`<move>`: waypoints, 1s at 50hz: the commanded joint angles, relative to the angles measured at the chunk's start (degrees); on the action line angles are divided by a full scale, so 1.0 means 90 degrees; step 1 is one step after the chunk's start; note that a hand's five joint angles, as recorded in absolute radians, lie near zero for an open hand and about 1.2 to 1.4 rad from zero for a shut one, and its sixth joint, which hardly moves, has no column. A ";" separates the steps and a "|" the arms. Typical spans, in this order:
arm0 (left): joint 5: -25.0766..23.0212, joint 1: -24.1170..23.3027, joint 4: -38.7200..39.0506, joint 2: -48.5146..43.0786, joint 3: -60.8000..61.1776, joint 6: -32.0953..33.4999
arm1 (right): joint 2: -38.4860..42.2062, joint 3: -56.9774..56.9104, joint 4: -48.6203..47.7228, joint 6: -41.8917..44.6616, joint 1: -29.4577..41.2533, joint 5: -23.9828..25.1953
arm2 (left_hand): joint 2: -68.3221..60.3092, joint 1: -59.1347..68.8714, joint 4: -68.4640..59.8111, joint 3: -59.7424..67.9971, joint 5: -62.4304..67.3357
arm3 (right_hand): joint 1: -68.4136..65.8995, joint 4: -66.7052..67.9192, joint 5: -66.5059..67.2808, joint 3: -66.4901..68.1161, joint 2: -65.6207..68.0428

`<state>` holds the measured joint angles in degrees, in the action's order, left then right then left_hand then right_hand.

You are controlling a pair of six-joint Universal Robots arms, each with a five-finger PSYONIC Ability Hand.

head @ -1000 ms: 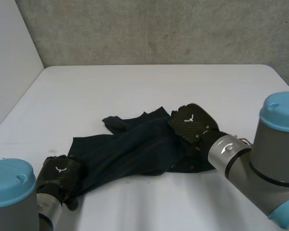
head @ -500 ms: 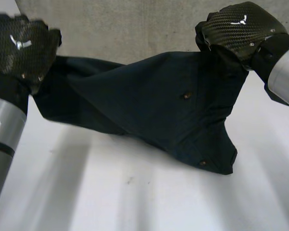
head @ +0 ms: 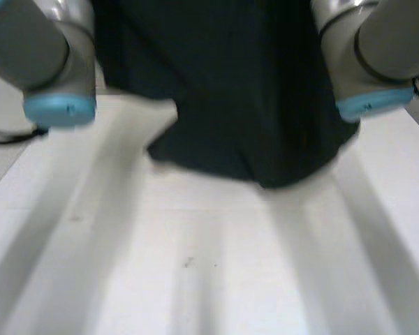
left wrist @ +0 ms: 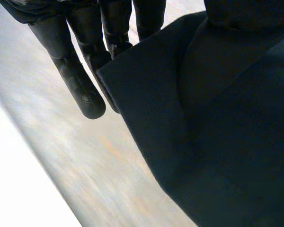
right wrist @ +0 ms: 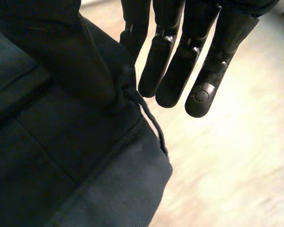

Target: Fold the shorts.

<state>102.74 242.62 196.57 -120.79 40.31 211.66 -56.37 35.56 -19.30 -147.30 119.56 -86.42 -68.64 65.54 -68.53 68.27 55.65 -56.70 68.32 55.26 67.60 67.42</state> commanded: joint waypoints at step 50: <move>-0.0116 -0.0122 -0.1363 0.3509 0.8110 0.0057 | -0.2174 0.6702 0.2772 0.0060 -0.0462 0.1096 | -0.1262 0.1607 -0.1275 0.1304 0.1594 | 0.5189 -0.6480 -0.6140 -0.6401 -0.6380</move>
<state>103.80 241.19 181.13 -94.28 113.07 212.49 -74.13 93.69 20.13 -141.90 117.17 -75.39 -68.68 65.54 -68.70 68.30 55.65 -41.36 48.02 38.92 47.84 47.75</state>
